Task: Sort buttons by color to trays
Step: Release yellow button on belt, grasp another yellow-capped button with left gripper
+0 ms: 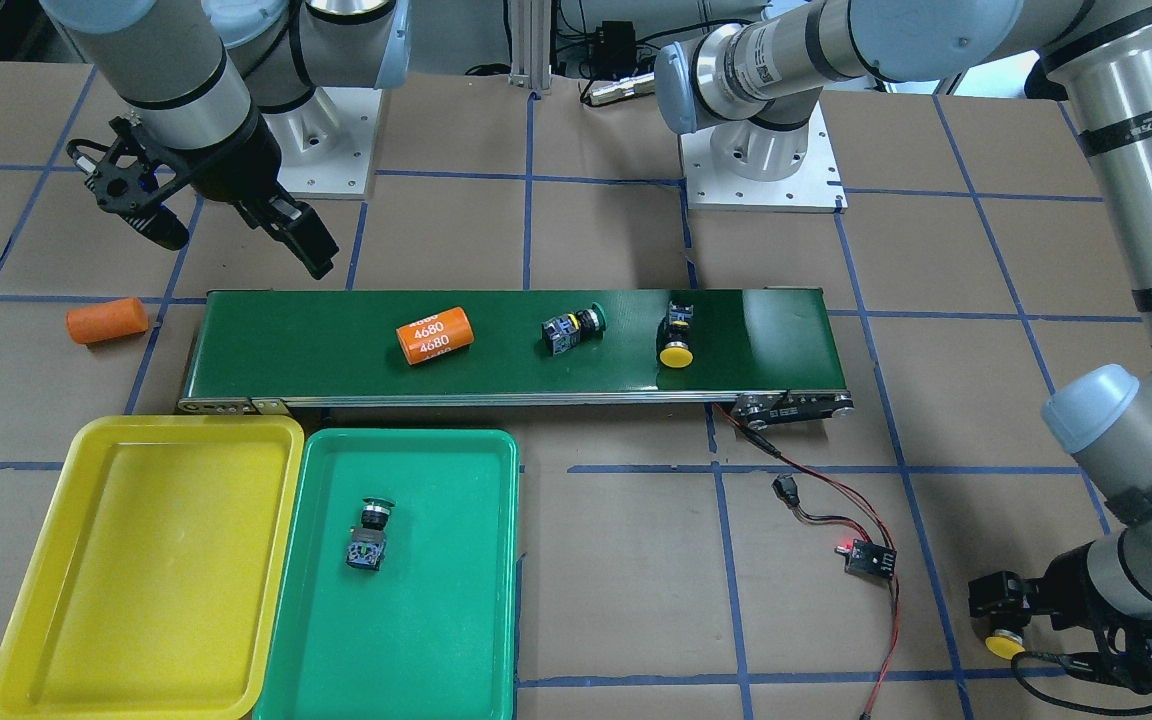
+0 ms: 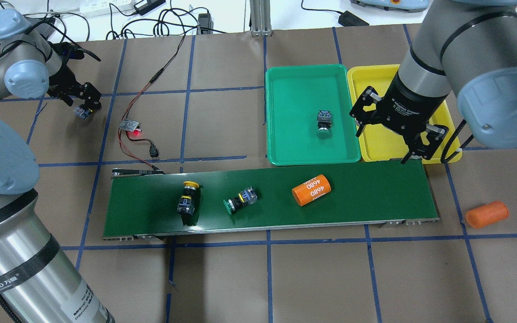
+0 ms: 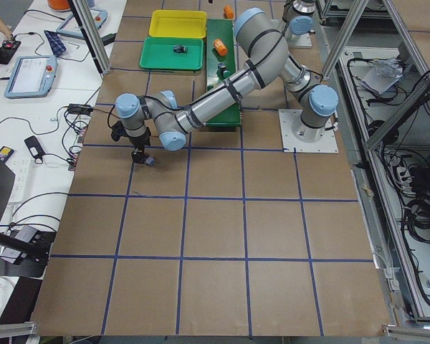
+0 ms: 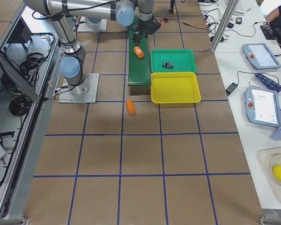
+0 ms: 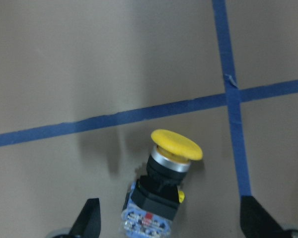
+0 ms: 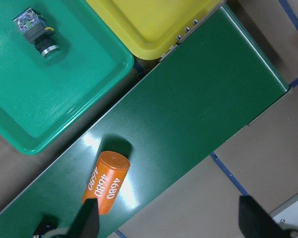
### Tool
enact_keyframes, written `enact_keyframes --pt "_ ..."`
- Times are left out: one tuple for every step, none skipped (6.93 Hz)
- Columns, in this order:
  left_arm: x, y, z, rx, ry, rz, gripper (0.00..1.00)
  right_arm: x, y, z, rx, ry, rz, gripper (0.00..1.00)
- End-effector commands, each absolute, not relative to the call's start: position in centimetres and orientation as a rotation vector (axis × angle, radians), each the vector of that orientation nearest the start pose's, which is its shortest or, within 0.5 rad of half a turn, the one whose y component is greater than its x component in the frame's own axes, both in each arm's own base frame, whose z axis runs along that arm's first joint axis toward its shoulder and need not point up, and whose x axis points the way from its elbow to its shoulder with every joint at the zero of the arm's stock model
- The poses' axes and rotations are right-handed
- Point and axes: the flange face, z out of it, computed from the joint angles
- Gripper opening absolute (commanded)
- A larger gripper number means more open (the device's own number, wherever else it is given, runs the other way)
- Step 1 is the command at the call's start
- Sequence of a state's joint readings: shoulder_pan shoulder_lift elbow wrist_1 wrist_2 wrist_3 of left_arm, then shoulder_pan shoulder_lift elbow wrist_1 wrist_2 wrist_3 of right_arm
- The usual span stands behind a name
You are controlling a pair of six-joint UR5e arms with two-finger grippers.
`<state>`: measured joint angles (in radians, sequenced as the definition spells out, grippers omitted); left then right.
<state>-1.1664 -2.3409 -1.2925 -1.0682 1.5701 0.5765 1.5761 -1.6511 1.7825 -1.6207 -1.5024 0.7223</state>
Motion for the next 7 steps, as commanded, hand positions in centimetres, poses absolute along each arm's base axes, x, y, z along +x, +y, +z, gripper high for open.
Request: enact_keyframes --pt "17.0 -73.5 17.3 0.334 3.125 -0.001 0.34 14.3 -44.1 42.6 1.141 2.882 0.13 1.0" --pt "16.8 -73.5 17.7 0.341 3.121 -0.001 0.07 14.3 -44.0 42.6 1.151 2.875 0.131 1.0" --pt "16.7 -73.4 18.4 0.339 3.121 0.002 0.0 14.3 -44.0 42.4 1.183 2.866 0.138 1.0" --pt "15.9 -72.9 19.5 0.345 3.134 0.042 0.0 14.3 -43.9 42.5 1.231 2.847 0.137 1.0" --pt "14.2 -71.4 22.7 0.337 3.17 0.158 0.0 14.3 -43.9 42.5 1.252 2.839 0.137 1.0" --pt "12.4 -68.9 26.5 0.308 3.194 0.183 0.0 14.3 -44.0 42.1 1.254 2.842 0.152 1.0" --pt "10.6 -65.2 28.6 0.279 3.2 0.19 0.0 14.3 -44.1 42.0 1.256 2.84 0.156 1.0"
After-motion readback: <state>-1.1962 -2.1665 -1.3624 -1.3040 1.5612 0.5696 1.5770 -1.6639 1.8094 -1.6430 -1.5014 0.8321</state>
